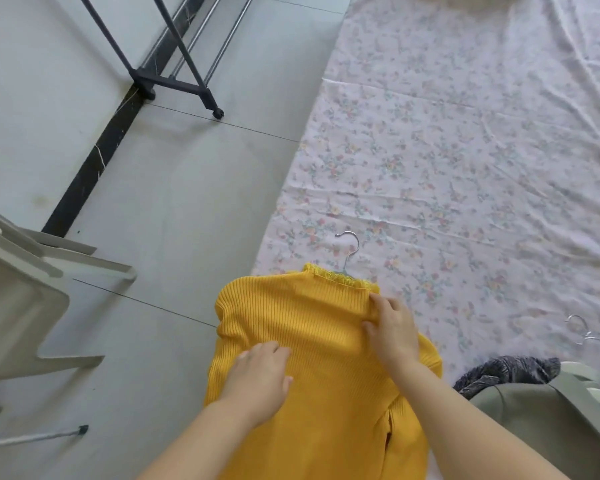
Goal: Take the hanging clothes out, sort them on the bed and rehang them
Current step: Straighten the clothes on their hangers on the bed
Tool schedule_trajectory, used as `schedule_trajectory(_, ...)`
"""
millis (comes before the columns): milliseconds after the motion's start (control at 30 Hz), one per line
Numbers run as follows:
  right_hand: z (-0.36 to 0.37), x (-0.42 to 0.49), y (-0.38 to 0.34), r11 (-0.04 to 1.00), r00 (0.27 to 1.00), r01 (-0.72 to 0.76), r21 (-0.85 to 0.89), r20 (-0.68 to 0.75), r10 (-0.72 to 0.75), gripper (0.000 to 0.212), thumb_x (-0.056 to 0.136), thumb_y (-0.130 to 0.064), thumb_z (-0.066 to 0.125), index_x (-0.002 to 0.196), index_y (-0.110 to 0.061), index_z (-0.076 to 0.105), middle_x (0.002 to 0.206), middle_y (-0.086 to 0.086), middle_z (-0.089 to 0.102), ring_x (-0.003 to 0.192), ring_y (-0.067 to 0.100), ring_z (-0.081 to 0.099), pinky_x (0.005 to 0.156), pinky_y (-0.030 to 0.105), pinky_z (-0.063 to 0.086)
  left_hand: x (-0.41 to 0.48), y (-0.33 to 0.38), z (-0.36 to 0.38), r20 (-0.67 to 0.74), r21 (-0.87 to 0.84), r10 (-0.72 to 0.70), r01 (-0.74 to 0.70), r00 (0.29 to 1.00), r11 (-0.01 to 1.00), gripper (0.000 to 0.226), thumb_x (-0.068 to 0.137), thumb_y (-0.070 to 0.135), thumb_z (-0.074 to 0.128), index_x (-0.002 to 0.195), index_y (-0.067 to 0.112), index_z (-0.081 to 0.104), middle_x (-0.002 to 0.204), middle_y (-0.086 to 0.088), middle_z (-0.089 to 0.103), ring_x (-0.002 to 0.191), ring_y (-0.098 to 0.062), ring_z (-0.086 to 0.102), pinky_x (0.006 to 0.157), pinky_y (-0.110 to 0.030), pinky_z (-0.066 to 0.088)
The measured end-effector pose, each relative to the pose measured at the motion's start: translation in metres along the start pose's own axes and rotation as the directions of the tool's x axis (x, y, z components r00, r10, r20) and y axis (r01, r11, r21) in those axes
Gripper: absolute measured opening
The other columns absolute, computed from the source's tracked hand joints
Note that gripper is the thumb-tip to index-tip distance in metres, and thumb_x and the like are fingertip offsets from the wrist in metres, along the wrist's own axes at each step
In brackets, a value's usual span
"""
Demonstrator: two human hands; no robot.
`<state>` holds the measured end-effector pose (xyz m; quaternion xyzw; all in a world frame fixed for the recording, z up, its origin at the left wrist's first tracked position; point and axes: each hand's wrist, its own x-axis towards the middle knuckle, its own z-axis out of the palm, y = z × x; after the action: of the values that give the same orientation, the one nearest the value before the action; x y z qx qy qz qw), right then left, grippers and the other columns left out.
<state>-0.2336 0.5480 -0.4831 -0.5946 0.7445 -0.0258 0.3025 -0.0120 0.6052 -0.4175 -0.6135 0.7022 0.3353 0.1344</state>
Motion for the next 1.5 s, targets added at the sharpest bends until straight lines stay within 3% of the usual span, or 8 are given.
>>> schedule_trajectory(267, -0.014, -0.015, 0.011, 0.978, 0.988, 0.138, 0.155, -0.089, -0.125, 0.051, 0.079, -0.02, 0.072, 0.127, -0.015, 0.055, 0.11, 0.005, 0.053, 0.099, 0.021, 0.053, 0.079, 0.023, 0.04, 0.014, 0.009, -0.015, -0.089, -0.012, 0.02, -0.022, 0.996, 1.0, 0.045, 0.095, 0.034, 0.045, 0.138, 0.022, 0.036, 0.136, 0.006, 0.041, 0.126, -0.014, 0.037, 0.103, -0.03, 0.03)
schedule_trajectory(567, -0.073, -0.101, -0.016, 0.942, 0.881, 0.335, 0.007, -0.357, -0.311, 0.054, 0.054, -0.013, 0.089, 0.104, -0.012, 0.07, 0.085, 0.003, 0.062, 0.061, 0.017, 0.061, 0.039, 0.026, 0.047, -0.014, 0.029, -0.063, -0.298, 0.041, 0.048, -0.038, 0.953, 0.998, 0.058, 0.092, 0.036, 0.047, 0.144, 0.024, 0.024, 0.146, 0.004, 0.027, 0.133, -0.015, 0.026, 0.104, -0.031, 0.029)
schedule_trajectory(833, -0.118, -0.225, -0.042, 0.957, 0.841, 0.289, -0.038, -0.468, -0.272, 0.06, 0.045, -0.015, 0.091, 0.101, -0.019, 0.072, 0.082, -0.004, 0.064, 0.059, 0.009, 0.06, 0.038, 0.014, 0.043, -0.076, 0.038, -0.091, -0.27, 0.215, 0.222, -0.166, 0.937, 0.962, 0.06, 0.091, 0.048, 0.043, 0.144, 0.032, 0.019, 0.139, 0.011, 0.029, 0.133, -0.011, 0.022, 0.112, -0.037, 0.009)
schedule_trajectory(967, -0.133, -0.282, -0.048, 0.967, 0.818, 0.244, -0.069, -0.521, -0.244, 0.059, 0.044, -0.017, 0.091, 0.1, -0.021, 0.072, 0.084, -0.007, 0.064, 0.06, 0.003, 0.059, 0.038, 0.013, 0.043, -0.105, 0.049, -0.098, -0.281, 0.151, 0.333, -0.301, 0.9, 0.941, 0.051, 0.088, 0.042, 0.054, 0.136, 0.033, 0.039, 0.117, 0.004, 0.047, 0.116, -0.016, 0.043, 0.113, -0.042, 0.012)
schedule_trajectory(1067, -0.143, -0.323, -0.039, 0.975, 0.788, 0.199, -0.1, -0.575, -0.22, 0.057, 0.046, -0.016, 0.092, 0.1, -0.018, 0.073, 0.082, -0.005, 0.065, 0.062, 0.008, 0.062, 0.041, 0.014, 0.046, -0.128, 0.061, -0.103, -0.253, 0.056, 0.415, -0.415, 0.874, 0.908, 0.045, 0.082, 0.038, 0.065, 0.126, 0.032, 0.054, 0.1, 0.004, 0.047, 0.091, -0.017, 0.049, 0.085, -0.029, 0.039)
schedule_trajectory(1167, -0.152, -0.369, -0.024, 0.987, 0.772, 0.14, -0.081, -0.615, -0.16, 0.055, 0.051, -0.017, 0.091, 0.103, -0.019, 0.073, 0.076, -0.005, 0.065, 0.061, 0.01, 0.062, 0.044, 0.015, 0.047, -0.159, 0.085, -0.098, -0.249, -0.031, 0.485, -0.507, 0.838, 0.861, 0.037, 0.078, 0.032, 0.071, 0.114, 0.034, 0.063, 0.086, 0.015, 0.043, 0.079, -0.012, 0.048, 0.063, -0.017, 0.032)
schedule_trajectory(1400, -0.163, -0.477, 0.036, 0.927, 0.813, -0.023, 0.375, -0.533, 0.236, 0.048, 0.079, -0.018, 0.072, 0.123, -0.03, 0.058, 0.083, -0.013, 0.056, 0.079, 0.002, 0.052, 0.07, 0.005, 0.035, -0.244, 0.177, -0.07, -0.319, -0.043, 0.638, -0.683, 0.701, 0.729, 0.022, 0.075, 0.02, 0.075, 0.095, 0.027, 0.073, 0.081, 0.012, 0.059, 0.074, -0.016, 0.057, 0.068, -0.031, 0.042)
schedule_trajectory(1500, -0.173, -0.523, 0.073, 0.849, 0.745, 0.0, 0.529, -0.566, 0.353, 0.04, 0.078, -0.009, 0.072, 0.113, -0.026, 0.066, 0.087, -0.009, 0.065, 0.083, 0.002, 0.058, 0.078, 0.01, 0.042, -0.277, 0.225, -0.048, -0.33, -0.014, 0.656, -0.698, 0.679, 0.716, 0.022, 0.077, 0.027, 0.072, 0.099, 0.03, 0.07, 0.08, 0.021, 0.051, 0.076, -0.009, 0.051, 0.074, -0.03, 0.041)
